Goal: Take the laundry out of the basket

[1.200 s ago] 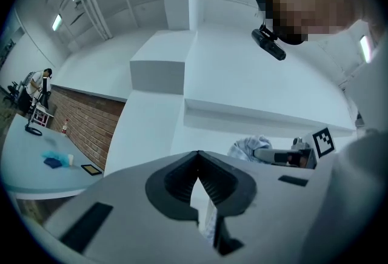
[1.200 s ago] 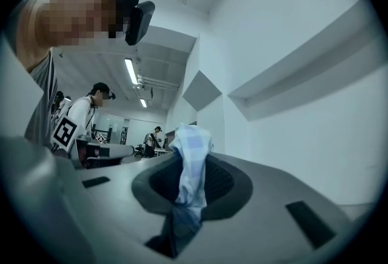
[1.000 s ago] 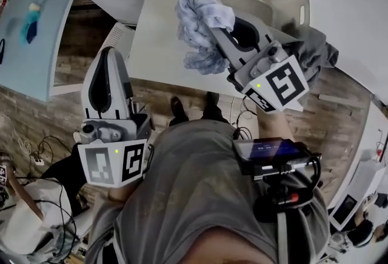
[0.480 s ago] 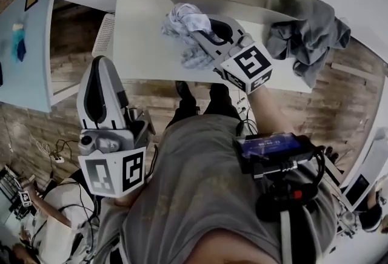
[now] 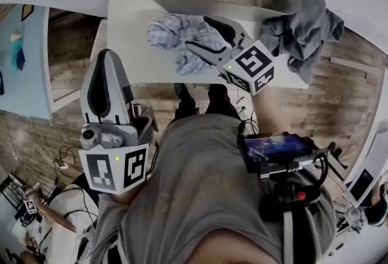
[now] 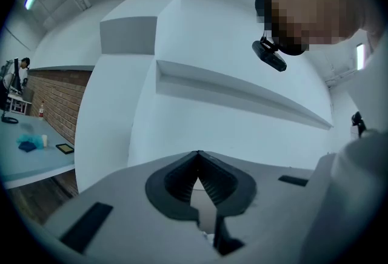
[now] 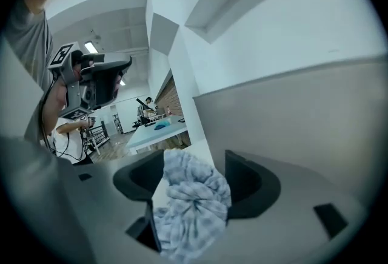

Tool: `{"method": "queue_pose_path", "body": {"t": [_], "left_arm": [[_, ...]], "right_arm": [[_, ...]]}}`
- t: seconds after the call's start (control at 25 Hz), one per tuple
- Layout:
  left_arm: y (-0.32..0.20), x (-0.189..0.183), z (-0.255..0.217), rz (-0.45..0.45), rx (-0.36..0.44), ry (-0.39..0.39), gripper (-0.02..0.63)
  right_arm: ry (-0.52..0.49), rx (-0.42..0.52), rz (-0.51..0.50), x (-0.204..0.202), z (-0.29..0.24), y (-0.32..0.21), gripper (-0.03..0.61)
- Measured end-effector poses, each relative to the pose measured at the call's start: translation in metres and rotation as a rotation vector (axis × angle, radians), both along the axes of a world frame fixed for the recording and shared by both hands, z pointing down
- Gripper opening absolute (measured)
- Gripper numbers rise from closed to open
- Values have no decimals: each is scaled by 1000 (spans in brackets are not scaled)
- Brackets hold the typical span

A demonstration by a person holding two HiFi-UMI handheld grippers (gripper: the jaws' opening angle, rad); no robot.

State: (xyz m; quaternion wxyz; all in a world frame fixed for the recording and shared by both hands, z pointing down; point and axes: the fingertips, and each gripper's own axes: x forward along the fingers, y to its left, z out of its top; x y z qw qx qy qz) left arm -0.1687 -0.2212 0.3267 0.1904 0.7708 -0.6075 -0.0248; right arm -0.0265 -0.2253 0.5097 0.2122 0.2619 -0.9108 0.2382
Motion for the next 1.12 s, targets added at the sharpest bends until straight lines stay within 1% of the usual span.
{"method": "queue_pose_path", "body": {"t": [0.08, 0.2, 0.32, 0.44, 0.6, 0.72, 0.8, 0.92, 1.12], "left_arm": [[-2, 6, -5, 18, 23, 11, 9], [-7, 17, -15, 42, 53, 25, 8], [-11, 27, -21, 67, 83, 41, 9], [-21, 36, -23, 88, 119, 38, 8], [-39, 50, -44, 112, 201, 22, 8], [-41, 58, -70, 116, 265, 13, 8], [-40, 65, -78, 122, 291, 6, 8], [-41, 73, -74, 135, 300, 5, 8], [-44, 76, -69, 141, 315, 12, 8]], "right_arm": [[1, 34, 15, 9, -19, 0, 325], [-36, 115, 60, 17, -60, -5, 314], [-91, 230, 108, 18, -106, -11, 223], [-144, 356, 148, 15, -148, -21, 116], [-191, 507, 219, 16, -206, -36, 65], [-182, 597, 275, 22, -245, -39, 37], [-179, 632, 308, 27, -258, -44, 26], [-172, 651, 339, 30, -260, -51, 12], [-152, 679, 335, 25, -257, -54, 8]]}}
